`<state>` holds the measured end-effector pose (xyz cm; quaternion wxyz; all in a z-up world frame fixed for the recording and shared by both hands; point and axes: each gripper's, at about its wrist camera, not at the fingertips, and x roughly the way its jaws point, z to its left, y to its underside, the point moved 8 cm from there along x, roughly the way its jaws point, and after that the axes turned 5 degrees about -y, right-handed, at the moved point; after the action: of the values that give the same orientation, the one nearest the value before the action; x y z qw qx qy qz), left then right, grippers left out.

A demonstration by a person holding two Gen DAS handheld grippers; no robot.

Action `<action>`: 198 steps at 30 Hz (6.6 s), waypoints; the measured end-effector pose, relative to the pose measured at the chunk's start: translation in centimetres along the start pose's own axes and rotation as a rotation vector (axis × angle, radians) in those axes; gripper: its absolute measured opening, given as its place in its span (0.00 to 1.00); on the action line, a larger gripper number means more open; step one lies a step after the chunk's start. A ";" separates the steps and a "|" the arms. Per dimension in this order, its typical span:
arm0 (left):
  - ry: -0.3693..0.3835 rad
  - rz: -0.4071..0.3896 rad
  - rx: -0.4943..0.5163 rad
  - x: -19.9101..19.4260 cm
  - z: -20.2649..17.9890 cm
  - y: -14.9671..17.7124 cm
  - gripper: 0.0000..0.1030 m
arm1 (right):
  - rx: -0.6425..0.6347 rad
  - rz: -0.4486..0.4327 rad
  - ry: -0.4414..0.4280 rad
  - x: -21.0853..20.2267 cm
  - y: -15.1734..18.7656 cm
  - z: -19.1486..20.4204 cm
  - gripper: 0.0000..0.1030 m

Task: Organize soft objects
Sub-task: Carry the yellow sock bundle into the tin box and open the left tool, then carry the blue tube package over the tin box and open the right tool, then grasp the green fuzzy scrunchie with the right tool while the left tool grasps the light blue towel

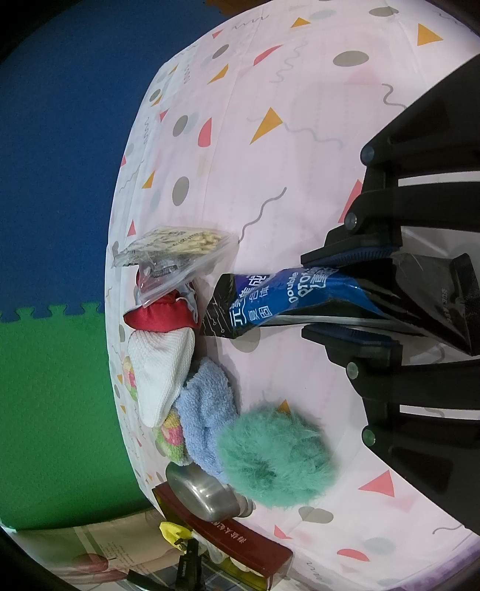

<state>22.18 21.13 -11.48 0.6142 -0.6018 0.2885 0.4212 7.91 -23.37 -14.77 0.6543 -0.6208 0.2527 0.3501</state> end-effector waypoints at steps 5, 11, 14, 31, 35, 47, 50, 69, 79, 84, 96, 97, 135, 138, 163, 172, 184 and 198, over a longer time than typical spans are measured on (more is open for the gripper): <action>-0.012 0.026 -0.013 0.8 0.9 0.6 0.30 | -0.002 0.000 0.001 0.0 0.0 0.0 0.29; -0.036 0.047 0.002 1.1 0.8 1.1 0.33 | -0.003 0.001 0.002 0.0 0.0 0.0 0.29; -0.031 0.065 0.006 1.2 0.8 1.3 0.35 | -0.004 0.001 0.002 0.0 0.0 0.0 0.30; -0.041 -0.049 0.011 -4.2 1.3 2.8 0.48 | -0.008 0.001 0.003 0.0 0.1 0.1 0.32; -0.034 -0.055 0.017 -5.4 1.3 4.8 0.48 | -0.011 0.002 0.007 0.0 0.0 0.2 0.32; -0.041 -0.171 0.004 -9.1 1.6 8.2 0.48 | -0.025 0.007 0.039 0.0 0.1 0.3 0.31; -0.036 -0.171 0.004 -9.1 1.8 8.9 0.48 | -0.017 0.009 0.043 -0.1 0.1 0.3 0.31; -0.053 -0.188 -0.053 -8.7 5.3 10.4 0.48 | 0.031 0.011 0.138 -1.5 0.8 1.2 0.24; -0.016 -0.195 -0.054 -8.7 4.7 10.6 0.48 | 0.019 -0.006 0.077 -3.0 -0.7 4.4 0.24; -0.008 -0.200 -0.050 -8.7 4.3 10.6 0.48 | -0.024 -0.016 0.034 -3.1 -1.8 7.5 0.24; -0.009 -0.221 -0.134 -9.3 5.8 10.4 0.48 | -0.139 -0.008 -0.130 -1.9 -5.2 17.9 0.24; -0.007 -0.222 -0.143 -9.4 6.0 10.4 0.48 | -0.151 -0.012 -0.143 -1.8 -5.5 18.8 0.24; -0.019 -0.184 -0.214 -8.4 7.9 11.0 0.48 | -0.292 0.081 -0.369 6.1 -8.3 36.5 0.31; -0.021 -0.181 -0.208 -8.3 7.8 11.0 0.48 | -0.307 0.071 -0.369 5.5 -8.2 36.7 0.33; -0.049 -0.223 -0.140 -9.2 6.5 10.8 0.48 | -0.229 -0.013 -0.169 -0.9 -5.8 22.3 0.50; -0.046 -0.241 -0.106 -9.5 5.7 10.8 0.48 | -0.158 0.036 -0.065 0.1 -2.9 14.8 0.50; -0.041 -0.245 -0.050 -9.3 4.0 10.8 0.48 | -0.161 0.040 -0.035 2.4 -2.5 12.9 0.49; 0.052 -0.259 0.112 -11.8 -2.5 10.8 0.48 | -0.106 0.007 0.014 0.8 -1.6 8.6 0.15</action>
<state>7.57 15.87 -6.96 0.6885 -0.6095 0.2471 0.3058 8.74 -14.73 -13.54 0.6175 -0.6563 0.2405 0.3608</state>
